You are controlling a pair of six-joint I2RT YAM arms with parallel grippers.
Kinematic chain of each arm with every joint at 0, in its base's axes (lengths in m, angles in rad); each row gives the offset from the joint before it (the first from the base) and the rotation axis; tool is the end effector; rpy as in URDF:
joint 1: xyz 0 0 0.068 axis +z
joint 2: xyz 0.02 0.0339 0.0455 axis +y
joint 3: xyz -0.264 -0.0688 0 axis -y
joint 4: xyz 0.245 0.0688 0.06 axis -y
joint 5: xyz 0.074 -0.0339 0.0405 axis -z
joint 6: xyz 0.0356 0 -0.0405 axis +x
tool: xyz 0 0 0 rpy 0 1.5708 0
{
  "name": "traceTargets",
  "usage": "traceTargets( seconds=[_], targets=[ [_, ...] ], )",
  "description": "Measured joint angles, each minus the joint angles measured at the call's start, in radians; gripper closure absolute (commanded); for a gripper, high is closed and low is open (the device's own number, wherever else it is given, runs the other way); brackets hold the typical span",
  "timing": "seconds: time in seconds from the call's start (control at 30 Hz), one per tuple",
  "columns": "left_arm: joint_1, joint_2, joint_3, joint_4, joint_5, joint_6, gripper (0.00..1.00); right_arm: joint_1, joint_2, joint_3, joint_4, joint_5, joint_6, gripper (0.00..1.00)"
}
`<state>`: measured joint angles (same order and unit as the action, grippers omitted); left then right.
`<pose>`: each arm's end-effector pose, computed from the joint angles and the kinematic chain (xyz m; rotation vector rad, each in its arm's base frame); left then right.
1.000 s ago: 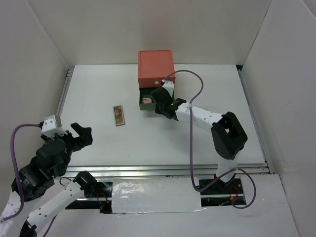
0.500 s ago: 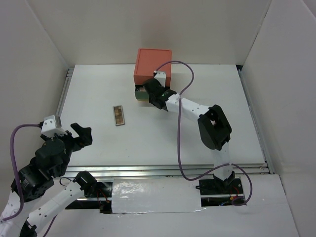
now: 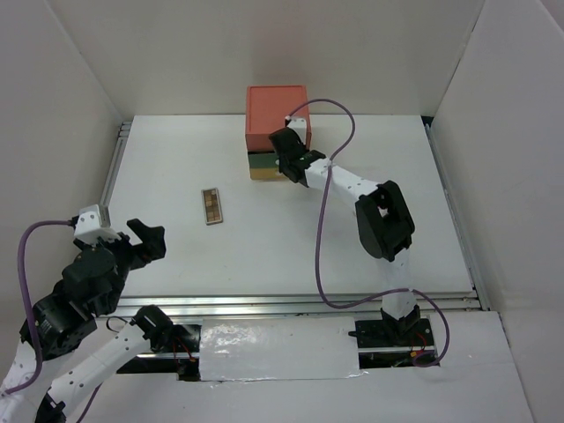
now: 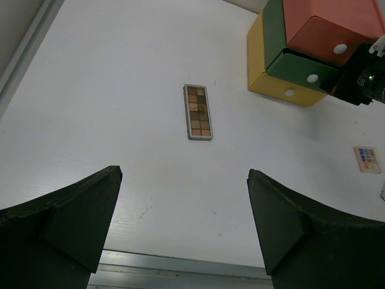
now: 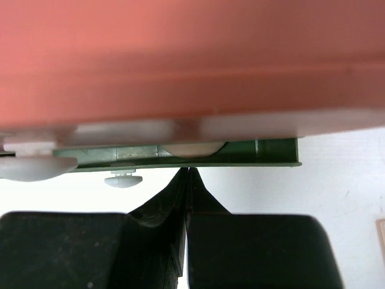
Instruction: Organize the makeup
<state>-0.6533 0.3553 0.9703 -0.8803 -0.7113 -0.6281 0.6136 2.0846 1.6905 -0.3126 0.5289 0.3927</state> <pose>0.0422 -0.0031 0.3692 -0.4643 1.7171 -0.2725 0.4017 0.2609 0.2367 0.0298 2.1659 -0.0320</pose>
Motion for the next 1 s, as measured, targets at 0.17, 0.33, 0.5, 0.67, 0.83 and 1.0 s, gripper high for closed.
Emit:
traceTargets(
  seconds=[0.17,0.33,0.5,0.67,0.83,1.0],
  targets=[
    [0.000,0.010,0.000,0.007,0.004,0.001,0.01,-0.006,0.003,0.000,0.035,-0.033,-0.046,0.99],
    [0.000,0.029,-0.004,0.013,0.011,0.001,0.01,-0.006,0.001,-0.021,0.106,-0.062,-0.072,0.97],
    [0.000,0.036,-0.005,0.014,0.015,0.004,0.01,-0.006,-0.001,-0.070,0.162,-0.074,-0.093,0.96],
    [0.000,0.039,-0.005,0.014,0.018,0.005,0.01,-0.006,-0.001,-0.070,0.182,-0.073,-0.113,0.96],
    [0.000,0.041,-0.007,0.015,0.018,0.005,0.01,-0.006,-0.003,-0.084,0.213,-0.073,-0.140,0.96],
    [0.000,0.041,-0.009,0.017,0.019,0.006,0.01,-0.006,-0.025,-0.156,0.270,-0.075,-0.164,0.97]
  ],
)
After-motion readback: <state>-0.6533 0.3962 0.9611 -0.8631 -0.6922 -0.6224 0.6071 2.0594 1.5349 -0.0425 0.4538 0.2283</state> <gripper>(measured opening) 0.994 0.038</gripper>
